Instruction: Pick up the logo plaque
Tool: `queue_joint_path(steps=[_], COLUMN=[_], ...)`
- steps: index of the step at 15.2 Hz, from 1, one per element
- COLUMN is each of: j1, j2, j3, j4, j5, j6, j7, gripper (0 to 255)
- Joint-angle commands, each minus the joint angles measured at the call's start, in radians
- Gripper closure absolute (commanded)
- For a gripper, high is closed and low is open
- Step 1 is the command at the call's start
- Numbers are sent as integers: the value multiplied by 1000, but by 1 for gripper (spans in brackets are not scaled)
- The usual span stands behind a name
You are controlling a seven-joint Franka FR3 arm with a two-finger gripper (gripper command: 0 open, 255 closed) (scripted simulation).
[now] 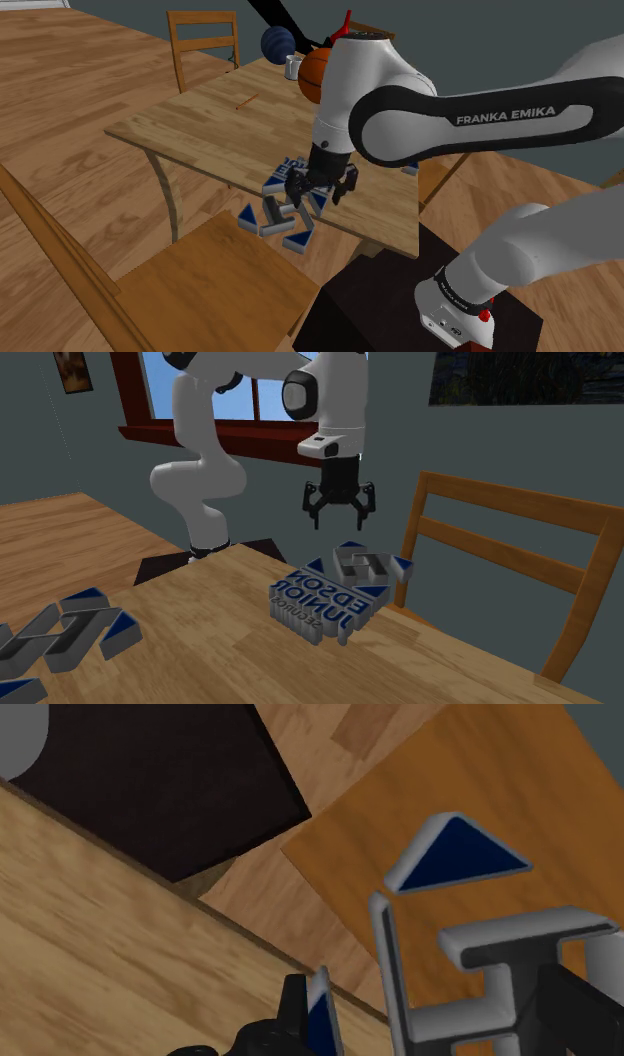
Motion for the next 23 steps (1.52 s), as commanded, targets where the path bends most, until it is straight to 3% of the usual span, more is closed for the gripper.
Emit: queue_joint_path(steps=[1,5,14,15,23], j1=[-37,-124,-133,-133,-134], j2=[78,265,349,348,349], j3=[68,197,223,222,222], j4=[30,127,75,72,73], j5=[-34,-186,-257,-256,-257], j6=[66,154,264,266,265], j7=[108,347,402,400,399], gripper=[0,0,0,255,255])
